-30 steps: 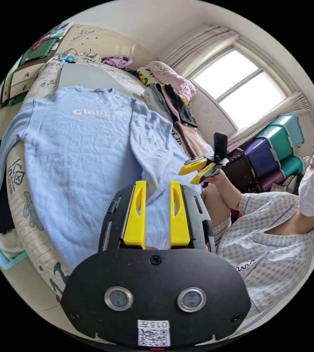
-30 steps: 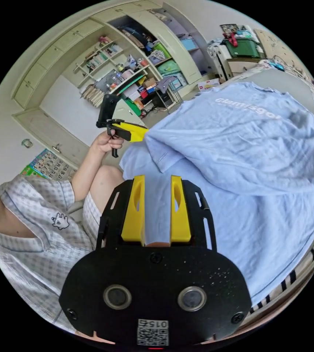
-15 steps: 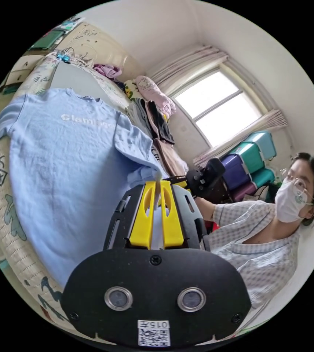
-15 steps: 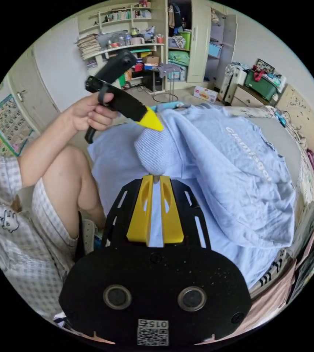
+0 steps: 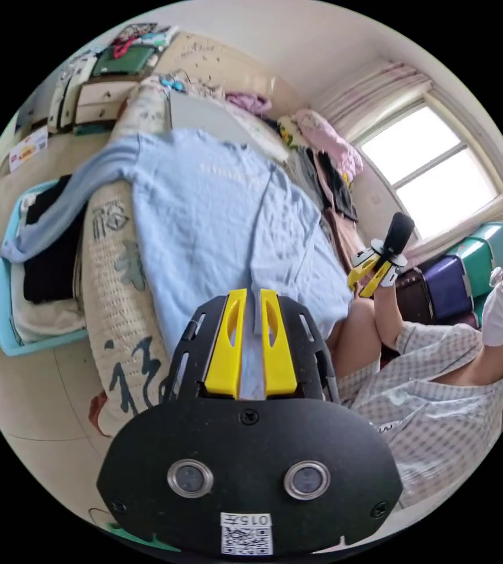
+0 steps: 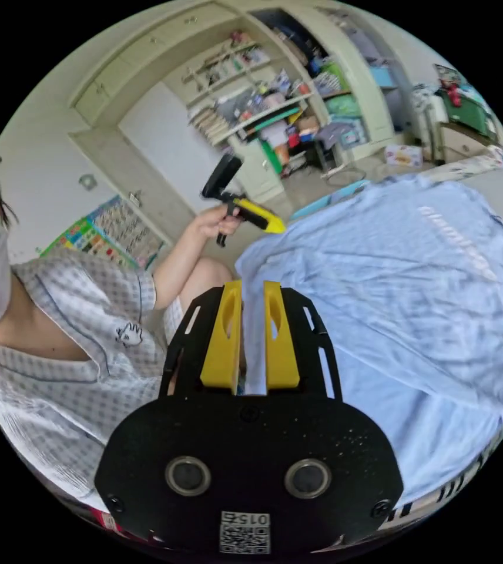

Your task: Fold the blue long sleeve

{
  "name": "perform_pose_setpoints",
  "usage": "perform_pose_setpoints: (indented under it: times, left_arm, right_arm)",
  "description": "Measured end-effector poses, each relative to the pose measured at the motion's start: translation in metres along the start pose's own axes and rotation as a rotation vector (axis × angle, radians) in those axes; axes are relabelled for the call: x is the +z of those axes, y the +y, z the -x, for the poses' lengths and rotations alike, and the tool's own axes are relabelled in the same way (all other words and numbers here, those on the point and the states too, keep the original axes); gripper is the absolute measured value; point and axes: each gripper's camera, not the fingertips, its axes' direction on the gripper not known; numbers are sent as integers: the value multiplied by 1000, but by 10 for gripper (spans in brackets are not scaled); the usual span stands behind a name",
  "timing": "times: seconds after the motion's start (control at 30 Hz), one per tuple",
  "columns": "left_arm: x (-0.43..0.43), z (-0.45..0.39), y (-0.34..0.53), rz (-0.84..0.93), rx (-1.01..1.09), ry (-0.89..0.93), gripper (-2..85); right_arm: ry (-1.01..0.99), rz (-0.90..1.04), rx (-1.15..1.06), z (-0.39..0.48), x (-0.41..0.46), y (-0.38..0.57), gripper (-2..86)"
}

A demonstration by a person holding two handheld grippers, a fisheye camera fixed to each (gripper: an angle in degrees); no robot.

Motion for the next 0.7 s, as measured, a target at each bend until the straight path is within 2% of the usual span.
perform_pose_setpoints:
  times: [0.07, 0.13, 0.27, 0.33, 0.47, 0.7]
  left_arm:
    - [-4, -19, -30, -105, 48, -17, 54]
    - [9, -36, -63, -125, 97, -3, 65]
    - [81, -69, -169, -44, 188, 50, 107]
    - [121, -81, -214, -6, 207, 89, 113]
    - [217, -102, -296, 141, 209, 27, 135]
    - [306, -102, -358, 195, 150, 77, 134]
  right_arm:
    - [195, -216, 216, -41, -69, 23, 77]
    - [343, -328, 429, -74, -107, 47, 87]
    - [403, -442, 720, -135, -146, 86, 141]
    - [351, -479, 749, -149, -150, 97, 149]
    - [292, -469, 819, -176, -150, 110, 148]
    - [163, -529, 845, -204, -150, 119, 113]
